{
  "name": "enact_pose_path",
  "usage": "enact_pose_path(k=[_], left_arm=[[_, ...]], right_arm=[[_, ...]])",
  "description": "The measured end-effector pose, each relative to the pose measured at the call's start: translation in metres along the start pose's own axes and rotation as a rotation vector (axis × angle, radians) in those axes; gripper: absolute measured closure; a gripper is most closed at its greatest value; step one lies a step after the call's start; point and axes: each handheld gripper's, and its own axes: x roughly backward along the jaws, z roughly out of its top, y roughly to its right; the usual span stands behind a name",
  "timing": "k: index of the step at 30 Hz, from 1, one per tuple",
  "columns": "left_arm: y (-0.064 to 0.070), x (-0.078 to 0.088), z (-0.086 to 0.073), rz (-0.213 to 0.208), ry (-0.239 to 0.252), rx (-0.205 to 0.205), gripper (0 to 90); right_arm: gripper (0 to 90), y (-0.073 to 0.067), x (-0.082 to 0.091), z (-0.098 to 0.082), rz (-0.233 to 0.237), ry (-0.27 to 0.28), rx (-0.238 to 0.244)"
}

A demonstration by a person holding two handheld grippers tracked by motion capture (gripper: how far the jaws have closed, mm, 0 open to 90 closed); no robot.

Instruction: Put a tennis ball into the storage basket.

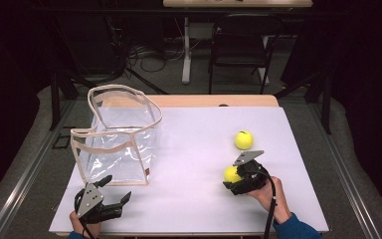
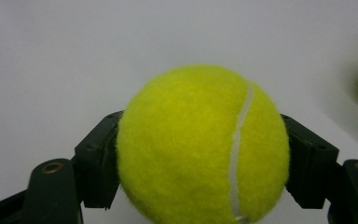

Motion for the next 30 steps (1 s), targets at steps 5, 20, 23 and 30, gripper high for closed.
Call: enact_pose_path(k=[5,20,23,30], left_arm=[[0.000,0.000,0.000,0.001,0.002,0.001,16.0],[0.000,0.000,0.000,-0.001,0.003,0.004,16.0],[-0.001,0.000,0.000,-0.002,0.004,0.005,16.0],[-0.001,0.000,-0.001,-0.004,0.006,0.006,16.0]], right_arm=[[25.3,-0.001,0.001,0.003,0.000,0.001,0.002],[25.3,-0.005,-0.005,0.021,0.009,-0.013,0.038],[25.4,-0.005,-0.005,0.025,0.011,-0.011,0.047],[25.4,-0.005,-0.007,0.038,0.016,-0.015,0.072]])
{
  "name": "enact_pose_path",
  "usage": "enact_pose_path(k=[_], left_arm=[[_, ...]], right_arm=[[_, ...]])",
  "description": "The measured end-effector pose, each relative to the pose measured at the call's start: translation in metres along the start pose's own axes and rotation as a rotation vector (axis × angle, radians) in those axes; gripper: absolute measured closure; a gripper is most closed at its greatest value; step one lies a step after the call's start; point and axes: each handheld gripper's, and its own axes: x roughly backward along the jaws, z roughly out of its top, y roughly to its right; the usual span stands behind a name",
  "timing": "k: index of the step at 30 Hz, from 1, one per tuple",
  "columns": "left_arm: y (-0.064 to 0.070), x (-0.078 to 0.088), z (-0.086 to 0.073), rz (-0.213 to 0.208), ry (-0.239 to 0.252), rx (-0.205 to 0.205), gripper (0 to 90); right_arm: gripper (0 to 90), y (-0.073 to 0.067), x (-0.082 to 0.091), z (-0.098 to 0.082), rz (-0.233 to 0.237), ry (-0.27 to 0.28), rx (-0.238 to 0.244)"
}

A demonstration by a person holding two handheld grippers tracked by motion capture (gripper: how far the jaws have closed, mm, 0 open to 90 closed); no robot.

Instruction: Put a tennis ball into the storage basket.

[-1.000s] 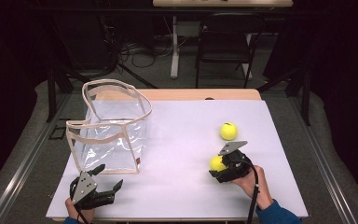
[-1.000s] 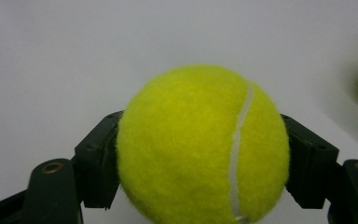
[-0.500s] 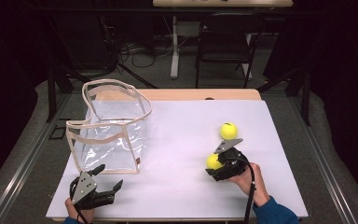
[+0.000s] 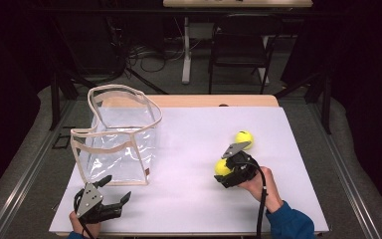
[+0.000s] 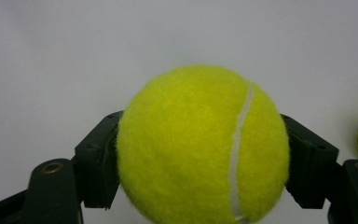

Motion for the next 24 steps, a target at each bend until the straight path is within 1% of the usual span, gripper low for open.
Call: enact_pose_path(k=[9,14,15,24], left_arm=[[0.000,0.000,0.000,0.001,0.001,0.000,16.0],[0.000,0.002,0.000,0.005,0.007,-0.003,16.0],[0.000,0.001,0.000,0.005,0.006,-0.004,16.0],[0.000,0.002,0.000,0.007,0.008,-0.003,16.0]], right_arm=[[25.4,0.003,0.000,0.013,0.008,-0.008,0.012],[25.4,0.004,-0.001,0.021,0.004,-0.018,0.026],[25.4,0.004,-0.001,0.025,0.004,-0.018,0.035],[25.4,0.006,-0.001,0.039,0.004,-0.018,0.060]])
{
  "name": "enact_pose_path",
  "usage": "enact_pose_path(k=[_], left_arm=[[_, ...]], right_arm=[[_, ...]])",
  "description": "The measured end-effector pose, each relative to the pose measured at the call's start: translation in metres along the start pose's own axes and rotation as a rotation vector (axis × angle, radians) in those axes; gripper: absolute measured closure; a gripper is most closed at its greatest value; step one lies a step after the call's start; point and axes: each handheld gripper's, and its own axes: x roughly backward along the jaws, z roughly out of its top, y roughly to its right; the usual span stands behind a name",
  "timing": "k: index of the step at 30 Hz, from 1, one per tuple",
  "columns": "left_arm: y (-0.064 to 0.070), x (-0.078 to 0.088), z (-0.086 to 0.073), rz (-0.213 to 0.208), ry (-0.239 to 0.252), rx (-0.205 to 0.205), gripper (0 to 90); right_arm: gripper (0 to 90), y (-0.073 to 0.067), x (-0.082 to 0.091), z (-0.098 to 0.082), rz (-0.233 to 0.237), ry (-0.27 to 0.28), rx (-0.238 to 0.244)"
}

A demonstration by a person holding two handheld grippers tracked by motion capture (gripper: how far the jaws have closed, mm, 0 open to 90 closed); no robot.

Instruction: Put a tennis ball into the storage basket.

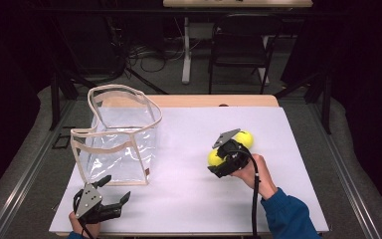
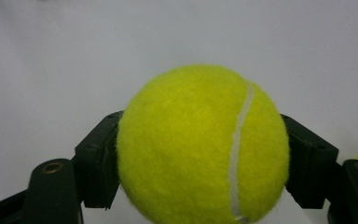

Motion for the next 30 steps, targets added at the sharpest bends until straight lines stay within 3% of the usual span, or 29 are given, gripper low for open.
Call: enact_pose_path(k=[30], left_arm=[[0.000,0.000,0.000,0.008,0.003,0.005,15.9]], right_arm=[[25.5,0.006,-0.011,0.041,0.033,-0.007,0.038]])
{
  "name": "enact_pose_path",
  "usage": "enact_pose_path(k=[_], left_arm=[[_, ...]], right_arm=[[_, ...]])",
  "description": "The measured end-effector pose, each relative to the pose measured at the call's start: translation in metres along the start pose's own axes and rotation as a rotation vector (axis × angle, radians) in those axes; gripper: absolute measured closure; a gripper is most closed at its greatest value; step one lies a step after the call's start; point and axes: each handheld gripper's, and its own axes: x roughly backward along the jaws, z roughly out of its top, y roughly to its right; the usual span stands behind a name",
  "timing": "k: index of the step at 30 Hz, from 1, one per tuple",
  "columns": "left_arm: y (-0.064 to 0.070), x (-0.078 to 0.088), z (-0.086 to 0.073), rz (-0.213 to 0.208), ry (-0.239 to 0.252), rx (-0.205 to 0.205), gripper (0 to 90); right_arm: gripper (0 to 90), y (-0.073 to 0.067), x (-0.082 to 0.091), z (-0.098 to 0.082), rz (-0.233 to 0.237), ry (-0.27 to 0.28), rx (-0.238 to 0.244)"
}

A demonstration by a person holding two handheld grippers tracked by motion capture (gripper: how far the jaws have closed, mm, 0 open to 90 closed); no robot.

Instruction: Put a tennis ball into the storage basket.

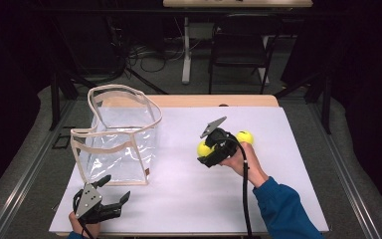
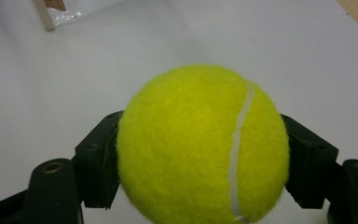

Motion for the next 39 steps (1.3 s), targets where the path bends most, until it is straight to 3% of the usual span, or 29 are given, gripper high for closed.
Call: enact_pose_path(k=[15,32,39], left_arm=[[-0.001,-0.001,0.000,0.004,0.008,0.006,15.9],[-0.001,0.000,-0.001,-0.002,0.013,0.009,15.9],[-0.001,0.000,0.000,0.000,0.014,0.004,15.9]], right_arm=[[25.6,0.002,0.000,0.030,0.000,-0.013,0.050],[25.7,0.009,-0.013,0.056,0.034,-0.012,0.060],[25.7,0.013,-0.010,0.065,0.038,0.006,0.059]])
